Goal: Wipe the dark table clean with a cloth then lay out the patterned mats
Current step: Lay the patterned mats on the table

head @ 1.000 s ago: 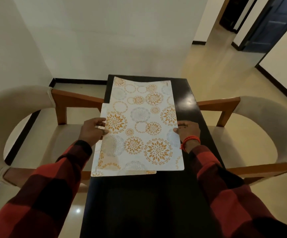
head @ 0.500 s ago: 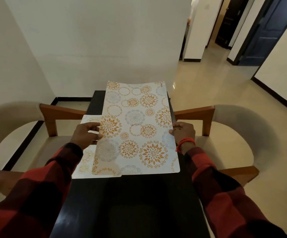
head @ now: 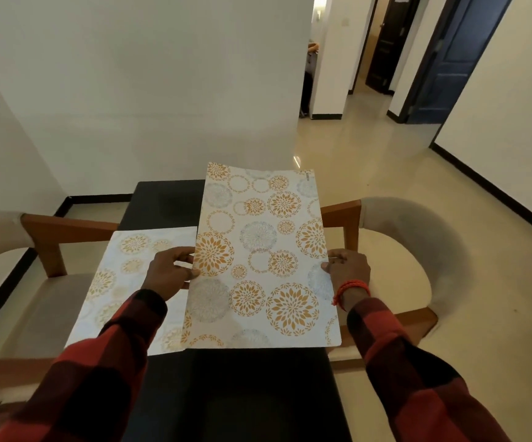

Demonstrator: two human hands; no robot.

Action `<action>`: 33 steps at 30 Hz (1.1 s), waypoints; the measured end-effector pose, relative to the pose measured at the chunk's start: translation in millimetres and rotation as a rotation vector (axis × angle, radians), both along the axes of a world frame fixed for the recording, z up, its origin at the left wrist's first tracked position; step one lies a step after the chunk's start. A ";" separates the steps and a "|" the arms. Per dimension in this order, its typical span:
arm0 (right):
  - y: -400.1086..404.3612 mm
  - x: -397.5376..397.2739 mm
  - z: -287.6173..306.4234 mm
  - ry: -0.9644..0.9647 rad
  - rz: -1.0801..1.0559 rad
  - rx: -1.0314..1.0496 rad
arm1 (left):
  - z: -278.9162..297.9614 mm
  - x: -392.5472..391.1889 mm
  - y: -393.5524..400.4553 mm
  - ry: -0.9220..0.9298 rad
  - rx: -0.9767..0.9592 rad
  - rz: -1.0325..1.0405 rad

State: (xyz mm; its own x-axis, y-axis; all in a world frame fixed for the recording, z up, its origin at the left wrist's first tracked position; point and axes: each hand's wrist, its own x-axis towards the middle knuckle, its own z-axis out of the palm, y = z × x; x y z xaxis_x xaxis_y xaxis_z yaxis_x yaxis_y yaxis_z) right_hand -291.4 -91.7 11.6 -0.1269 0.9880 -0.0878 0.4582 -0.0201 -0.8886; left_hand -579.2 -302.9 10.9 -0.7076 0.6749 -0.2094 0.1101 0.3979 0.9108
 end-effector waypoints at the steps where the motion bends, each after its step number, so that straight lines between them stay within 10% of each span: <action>1: 4.2 1.2 -3.0 -0.007 -0.010 0.000 | -7.0 0.8 5.5 -0.012 0.007 0.001; 33: 121.6 -93.4 -175.0 -0.245 0.149 -0.138 | -173.0 -44.6 102.3 -0.037 -0.151 0.160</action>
State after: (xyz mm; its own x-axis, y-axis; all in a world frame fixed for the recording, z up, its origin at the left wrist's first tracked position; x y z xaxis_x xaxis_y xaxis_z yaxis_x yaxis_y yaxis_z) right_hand -384.7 29.9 -163.3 -0.2279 0.9366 -0.2660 0.6655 -0.0496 -0.7447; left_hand -623.7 -200.6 -162.1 -0.7931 0.5136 -0.3275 0.0018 0.5396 0.8419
